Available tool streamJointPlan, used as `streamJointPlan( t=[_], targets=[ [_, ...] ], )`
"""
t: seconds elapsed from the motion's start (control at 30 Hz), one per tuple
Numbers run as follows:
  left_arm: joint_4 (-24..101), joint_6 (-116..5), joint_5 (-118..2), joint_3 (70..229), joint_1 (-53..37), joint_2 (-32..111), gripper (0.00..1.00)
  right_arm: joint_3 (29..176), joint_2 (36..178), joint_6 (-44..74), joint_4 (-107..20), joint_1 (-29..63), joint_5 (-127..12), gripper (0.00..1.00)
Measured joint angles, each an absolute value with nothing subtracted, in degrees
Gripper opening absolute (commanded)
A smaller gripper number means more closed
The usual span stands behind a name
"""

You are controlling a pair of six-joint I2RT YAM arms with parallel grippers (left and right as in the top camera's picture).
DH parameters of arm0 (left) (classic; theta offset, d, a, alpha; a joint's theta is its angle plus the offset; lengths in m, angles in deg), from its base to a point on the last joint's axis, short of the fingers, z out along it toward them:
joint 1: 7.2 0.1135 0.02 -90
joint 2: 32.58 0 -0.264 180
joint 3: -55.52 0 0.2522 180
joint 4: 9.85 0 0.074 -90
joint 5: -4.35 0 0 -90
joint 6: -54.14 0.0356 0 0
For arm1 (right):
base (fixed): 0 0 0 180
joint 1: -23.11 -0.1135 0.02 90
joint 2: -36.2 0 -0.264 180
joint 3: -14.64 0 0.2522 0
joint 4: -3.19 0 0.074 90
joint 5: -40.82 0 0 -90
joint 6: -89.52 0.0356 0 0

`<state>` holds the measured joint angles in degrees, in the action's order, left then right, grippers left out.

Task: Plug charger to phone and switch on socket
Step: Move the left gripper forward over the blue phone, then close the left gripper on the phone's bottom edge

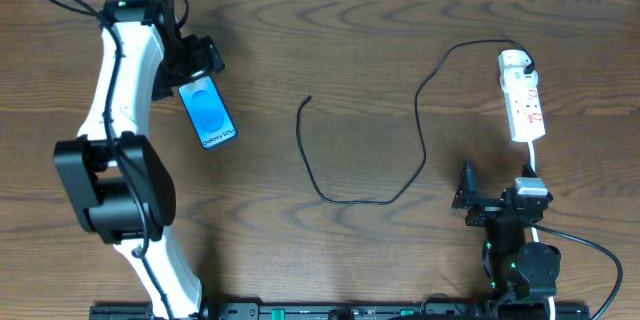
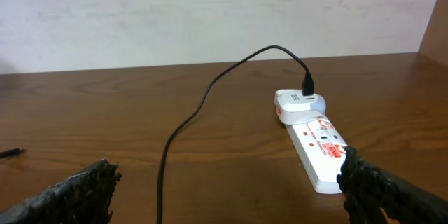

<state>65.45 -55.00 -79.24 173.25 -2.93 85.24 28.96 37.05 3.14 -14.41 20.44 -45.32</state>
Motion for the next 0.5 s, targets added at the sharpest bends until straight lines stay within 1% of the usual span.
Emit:
streamJointPlan(
  t=[0.5],
  targets=[
    [64.29, -55.13, -81.55, 173.25, -2.93, 96.08, 0.98, 28.96, 37.02, 3.14, -14.41, 20.44, -45.32, 0.99]
  ],
)
